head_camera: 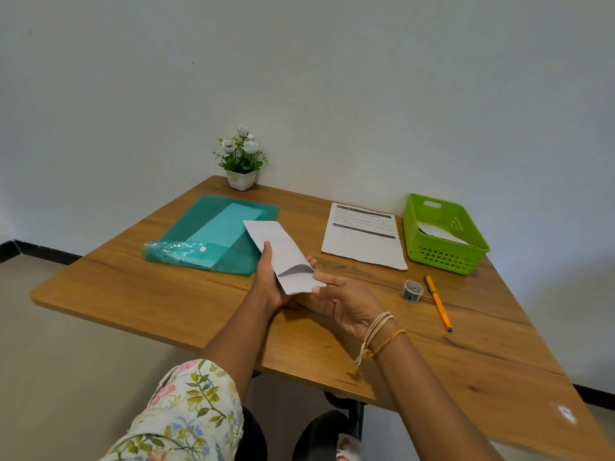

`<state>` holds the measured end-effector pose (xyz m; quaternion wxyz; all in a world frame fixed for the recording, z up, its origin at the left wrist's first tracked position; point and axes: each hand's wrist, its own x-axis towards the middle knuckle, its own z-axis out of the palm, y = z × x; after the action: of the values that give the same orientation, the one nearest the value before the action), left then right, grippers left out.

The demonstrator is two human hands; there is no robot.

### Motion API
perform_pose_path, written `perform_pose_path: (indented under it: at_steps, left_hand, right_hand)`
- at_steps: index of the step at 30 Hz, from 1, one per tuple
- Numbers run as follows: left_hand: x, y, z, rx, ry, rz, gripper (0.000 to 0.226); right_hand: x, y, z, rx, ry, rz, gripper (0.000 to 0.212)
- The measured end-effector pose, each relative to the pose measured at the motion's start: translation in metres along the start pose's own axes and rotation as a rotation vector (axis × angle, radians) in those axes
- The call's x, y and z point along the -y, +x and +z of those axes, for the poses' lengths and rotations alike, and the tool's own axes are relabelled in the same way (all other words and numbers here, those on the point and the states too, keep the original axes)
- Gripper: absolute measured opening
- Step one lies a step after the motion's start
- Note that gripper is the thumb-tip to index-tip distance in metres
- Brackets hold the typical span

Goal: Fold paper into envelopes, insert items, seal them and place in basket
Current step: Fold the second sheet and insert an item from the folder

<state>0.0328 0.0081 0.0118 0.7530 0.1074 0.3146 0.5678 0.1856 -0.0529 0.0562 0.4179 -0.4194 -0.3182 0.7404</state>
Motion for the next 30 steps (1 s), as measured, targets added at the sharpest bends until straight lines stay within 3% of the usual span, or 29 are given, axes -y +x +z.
perform_pose_path:
  at_steps: [6, 12, 16, 19, 21, 25, 30]
  left_hand:
    - [-0.002, -0.004, 0.001, 0.04, 0.081, -0.004, 0.07]
    - [-0.003, -0.002, 0.001, 0.001, -0.014, 0.011, 0.071]
    - [-0.002, -0.006, 0.004, 0.04, -0.012, 0.016, 0.068]
    - [-0.001, -0.004, 0.003, 0.036, 0.003, 0.018, 0.057]
    - [-0.001, -0.007, 0.004, 0.045, 0.019, 0.02, 0.052]
    - [0.0, -0.011, 0.008, 0.027, 0.038, 0.024, 0.042]
    - [0.0, -0.009, 0.011, 0.009, 0.074, 0.006, 0.033]
  right_hand:
    - [-0.011, 0.022, 0.011, -0.194, -0.403, -0.213, 0.031]
    - [-0.01, 0.028, 0.002, -0.061, -0.488, -0.32, 0.044]
    - [-0.015, 0.035, 0.003, -0.245, -0.64, -0.451, 0.029]
    - [-0.02, 0.047, 0.004, -0.46, -1.032, -0.635, 0.029]
    - [-0.022, 0.054, 0.003, -0.514, -1.183, -0.679, 0.026]
    - [-0.024, 0.058, -0.006, -0.42, -1.249, -0.748, 0.025]
    - [-0.025, 0.037, -0.024, -0.14, -1.33, -0.784, 0.056]
